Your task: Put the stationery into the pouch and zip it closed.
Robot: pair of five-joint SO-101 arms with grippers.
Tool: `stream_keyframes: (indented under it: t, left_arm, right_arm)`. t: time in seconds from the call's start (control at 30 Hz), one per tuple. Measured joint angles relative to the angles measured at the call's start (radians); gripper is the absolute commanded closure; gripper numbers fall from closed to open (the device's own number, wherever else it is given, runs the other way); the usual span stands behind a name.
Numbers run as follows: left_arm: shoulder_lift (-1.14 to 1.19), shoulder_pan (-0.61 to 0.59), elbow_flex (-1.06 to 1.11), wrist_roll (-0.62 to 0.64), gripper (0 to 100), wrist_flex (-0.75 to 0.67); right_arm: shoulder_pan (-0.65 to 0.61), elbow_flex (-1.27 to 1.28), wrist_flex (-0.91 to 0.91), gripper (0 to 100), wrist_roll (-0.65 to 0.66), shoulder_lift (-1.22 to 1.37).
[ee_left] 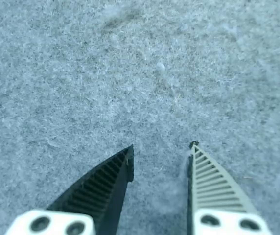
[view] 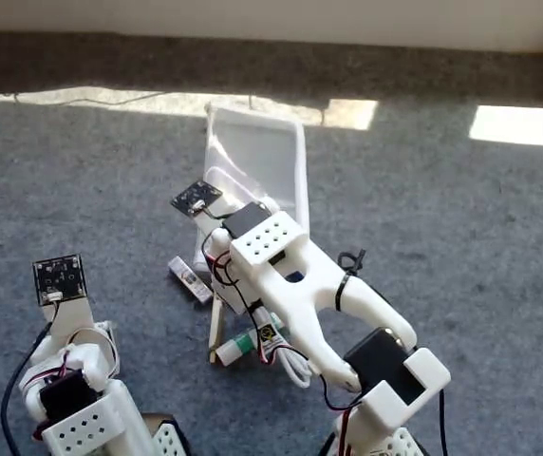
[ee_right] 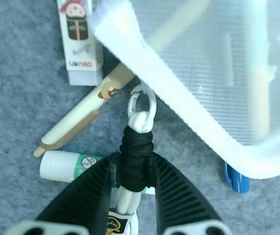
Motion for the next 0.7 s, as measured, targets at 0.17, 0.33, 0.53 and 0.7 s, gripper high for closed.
stream_keyframes:
  t: [0.17,0.33,0.53,0.7]
  left_arm:
    - [0.0,0.0,0.0,0.0,82,0.0]
    - [0.0,0.0,0.0,0.0,82,0.0]
    - [0.0,0.0,0.0,0.0,82,0.0]
    - [0.0,0.0,0.0,0.0,82,0.0]
  right_arm:
    - [0.0,0.003,0.0,99.2,0.0,0.0]
    - [0.023,0.008,-0.002,99.2,0.0,-0.021]
    - [0.031,0.169,-0.098,99.2,0.0,-0.173]
    - [0.031,0.261,-0.153,99.2,0.0,-0.315]
